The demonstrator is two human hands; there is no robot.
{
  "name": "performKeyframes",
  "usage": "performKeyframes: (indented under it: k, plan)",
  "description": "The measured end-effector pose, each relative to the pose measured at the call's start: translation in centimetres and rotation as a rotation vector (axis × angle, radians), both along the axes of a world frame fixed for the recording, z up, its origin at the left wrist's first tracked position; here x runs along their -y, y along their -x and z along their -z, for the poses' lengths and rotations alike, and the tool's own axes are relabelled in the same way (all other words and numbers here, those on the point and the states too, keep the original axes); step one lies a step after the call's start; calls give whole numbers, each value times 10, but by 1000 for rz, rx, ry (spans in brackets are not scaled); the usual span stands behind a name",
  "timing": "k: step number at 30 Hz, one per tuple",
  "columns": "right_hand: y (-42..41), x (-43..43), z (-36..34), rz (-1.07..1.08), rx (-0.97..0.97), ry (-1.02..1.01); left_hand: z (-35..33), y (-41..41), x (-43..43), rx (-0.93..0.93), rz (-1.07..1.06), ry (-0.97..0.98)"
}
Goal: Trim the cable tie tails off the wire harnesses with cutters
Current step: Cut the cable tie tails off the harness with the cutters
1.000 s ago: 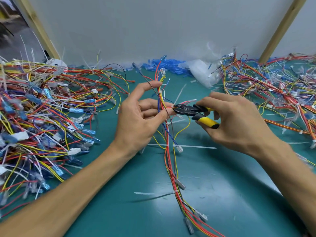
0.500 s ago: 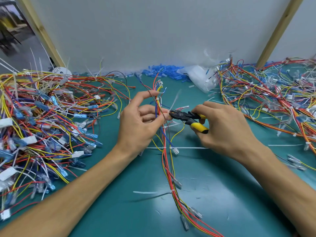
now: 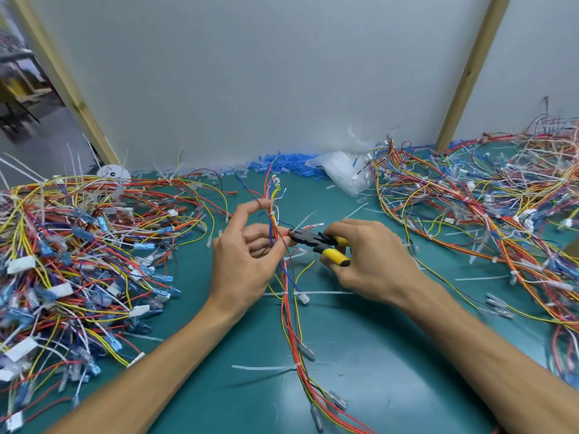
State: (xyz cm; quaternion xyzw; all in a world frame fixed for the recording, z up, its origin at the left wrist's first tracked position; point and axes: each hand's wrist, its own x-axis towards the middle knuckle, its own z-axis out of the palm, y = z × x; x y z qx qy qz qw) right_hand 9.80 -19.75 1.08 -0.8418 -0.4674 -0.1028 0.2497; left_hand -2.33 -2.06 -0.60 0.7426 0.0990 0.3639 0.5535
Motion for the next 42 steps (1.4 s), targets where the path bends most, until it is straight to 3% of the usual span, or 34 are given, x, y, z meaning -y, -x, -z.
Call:
performKeyframes:
  k: [8, 13, 22, 27, 32, 35, 39, 42]
  plan:
    - [-1, 4, -8, -46, -76, -53, -18, 0, 6, 36, -41, -155]
    - [-6, 6, -10, -53, -110, -89, -40, -4, -2, -80, -303, -757]
    - [-6, 5, -9, -21, -143, -107, -58, -10, -28, -202, -27, -1127]
    - [-1, 1, -8, -24, -232, -111, -53, -10, -27, -371, 80, -973]
    - [-2, -2, -8, -45, -406, -166, -45, -3, -31, -285, 210, -467]
    - [2, -5, -6, -73, -450, -172, -35, 0, -27, -263, 236, -358]
    - [4, -4, -4, -90, -321, -169, -25, 0, -27, -214, 285, -172]
    - [4, -2, -4, -100, -273, -166, -22, 0, -27, -218, 282, -147]
